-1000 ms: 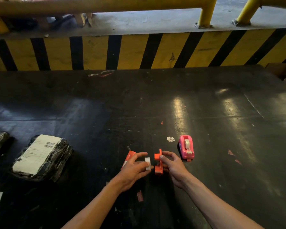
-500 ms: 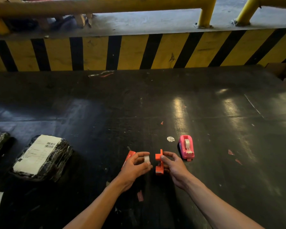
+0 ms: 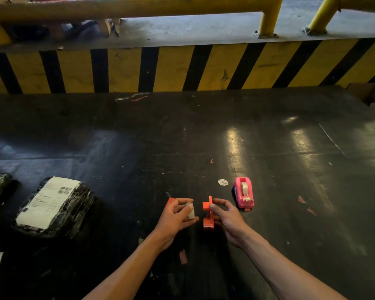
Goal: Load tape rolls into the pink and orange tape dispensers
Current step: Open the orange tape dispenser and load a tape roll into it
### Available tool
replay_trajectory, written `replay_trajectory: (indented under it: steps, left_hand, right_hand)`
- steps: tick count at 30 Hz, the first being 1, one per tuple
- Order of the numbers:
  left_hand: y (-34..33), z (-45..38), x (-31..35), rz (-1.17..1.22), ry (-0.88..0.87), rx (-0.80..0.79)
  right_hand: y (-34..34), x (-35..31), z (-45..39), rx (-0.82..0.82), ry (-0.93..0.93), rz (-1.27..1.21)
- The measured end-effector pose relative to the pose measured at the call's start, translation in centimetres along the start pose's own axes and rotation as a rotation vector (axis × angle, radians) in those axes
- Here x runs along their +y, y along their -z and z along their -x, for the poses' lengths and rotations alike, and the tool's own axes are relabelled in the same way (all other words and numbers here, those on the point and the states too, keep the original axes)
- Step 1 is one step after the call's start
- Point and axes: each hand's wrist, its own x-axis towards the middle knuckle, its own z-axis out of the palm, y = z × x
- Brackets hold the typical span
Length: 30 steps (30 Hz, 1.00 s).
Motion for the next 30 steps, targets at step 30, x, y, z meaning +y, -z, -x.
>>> replay_trajectory:
  steps: [30]
  left_hand:
    - [-0.26, -0.41, -0.93, -0.103, -0.023, 0.03]
  right_hand:
    - [-0.57, 0.52, 0.7, -0.219, -0.083, 0.007]
